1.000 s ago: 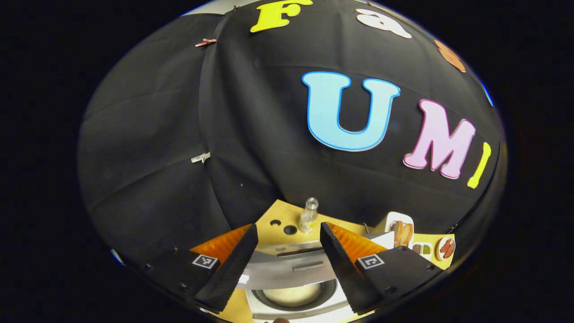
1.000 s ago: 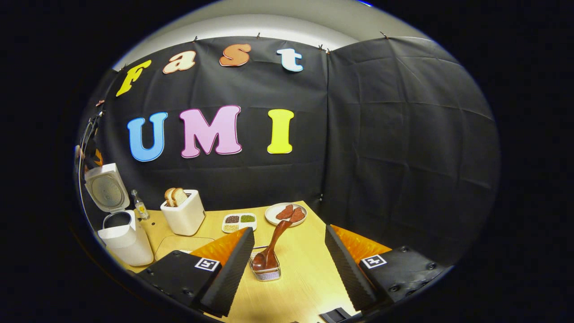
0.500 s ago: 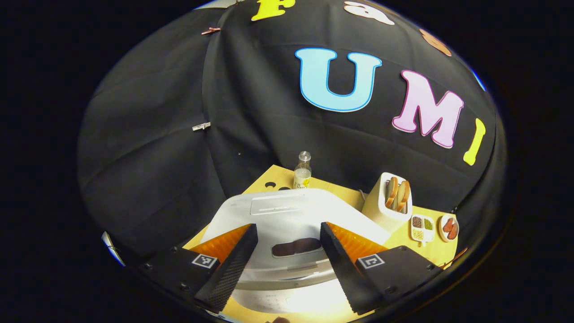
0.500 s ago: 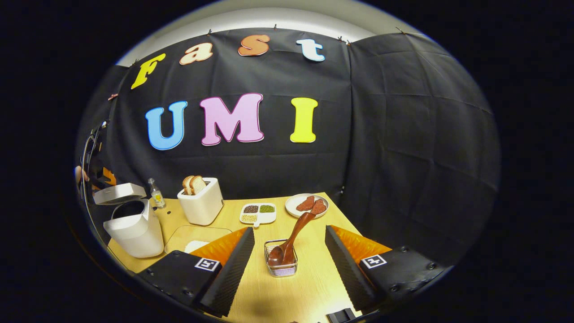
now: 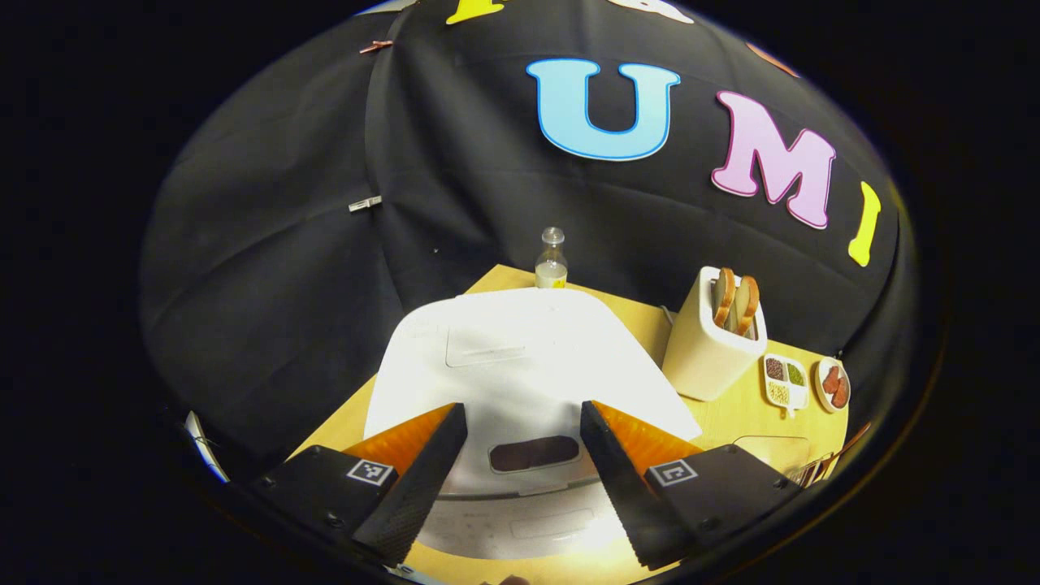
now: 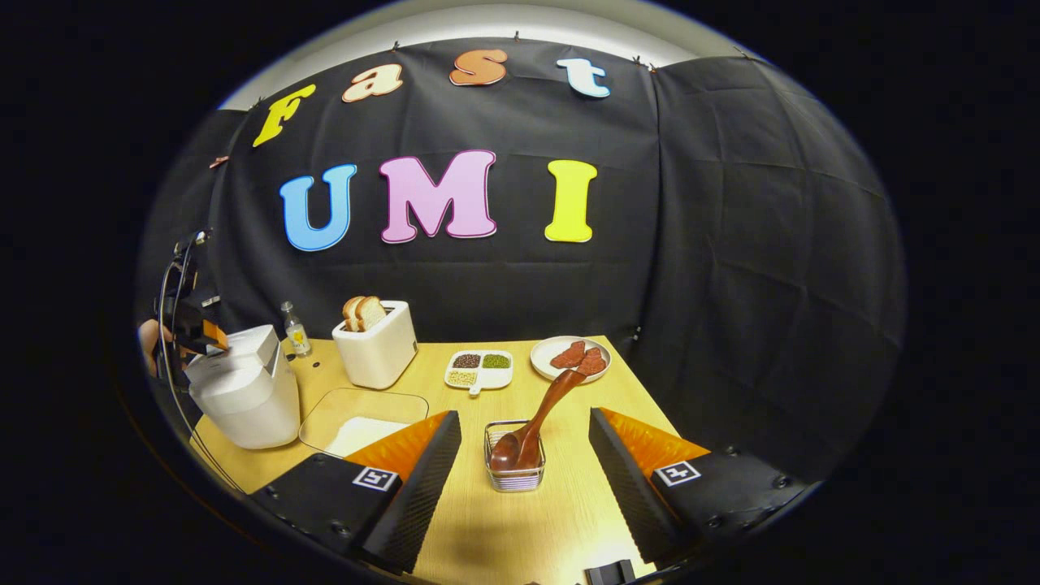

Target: Close the left gripper, press the button to open the rice cooker; take a wooden spoon from the chopstick holder with the right hand, scoop a spoonful of rice and pour it into the rice cooker, then put the wooden spoon back into the chopstick holder.

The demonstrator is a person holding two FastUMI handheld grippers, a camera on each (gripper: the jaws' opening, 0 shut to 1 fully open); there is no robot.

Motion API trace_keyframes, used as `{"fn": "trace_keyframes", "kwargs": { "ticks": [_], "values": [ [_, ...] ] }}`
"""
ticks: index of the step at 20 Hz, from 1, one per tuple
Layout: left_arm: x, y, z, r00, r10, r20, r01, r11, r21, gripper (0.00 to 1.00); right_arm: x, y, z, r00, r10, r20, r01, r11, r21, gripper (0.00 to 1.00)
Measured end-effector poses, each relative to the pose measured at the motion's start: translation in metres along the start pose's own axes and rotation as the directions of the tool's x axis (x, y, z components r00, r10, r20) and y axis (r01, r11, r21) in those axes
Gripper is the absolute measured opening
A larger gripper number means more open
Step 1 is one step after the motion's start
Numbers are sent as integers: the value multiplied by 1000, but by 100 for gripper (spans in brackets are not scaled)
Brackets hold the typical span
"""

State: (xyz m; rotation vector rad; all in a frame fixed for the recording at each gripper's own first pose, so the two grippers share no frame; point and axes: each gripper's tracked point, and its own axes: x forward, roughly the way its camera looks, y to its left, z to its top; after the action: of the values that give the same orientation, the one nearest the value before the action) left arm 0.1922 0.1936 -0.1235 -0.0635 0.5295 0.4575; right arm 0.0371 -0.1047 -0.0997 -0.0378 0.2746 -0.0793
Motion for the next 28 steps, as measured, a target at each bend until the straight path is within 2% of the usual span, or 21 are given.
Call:
{"fn": "trace_keyframes", "kwargs": {
  "ticks": [5,14,17,19,23,26,28],
  "values": [
    [6,-4,-16,1000,15,-11,-15,1000,14,99,7,-4,-5,1000,21,-14,-20,1000,6,98],
    [7,-5,-15,999,31,37,-32,999,7,100,15,-9,-28,994,98,-56,-98,995,6,99],
    [-9,-6,-17,998,45,47,-44,999,-5,99,18,-11,-33,988,136,-78,-135,991,22,98],
    [-34,-12,-10,992,39,118,-38,999,-16,96,21,-16,-30,987,147,-69,-146,989,15,99],
    [-103,-31,16,959,-12,283,3,999,33,96,8,-11,-10,982,184,-30,-184,983,4,99],
    [-158,-52,37,917,-100,385,77,994,75,96,-7,-20,21,989,129,75,-125,991,-52,99],
    [-204,-61,51,882,-161,443,128,986,103,96,-18,-14,33,991,97,94,-92,994,-63,98]
  ]
}}
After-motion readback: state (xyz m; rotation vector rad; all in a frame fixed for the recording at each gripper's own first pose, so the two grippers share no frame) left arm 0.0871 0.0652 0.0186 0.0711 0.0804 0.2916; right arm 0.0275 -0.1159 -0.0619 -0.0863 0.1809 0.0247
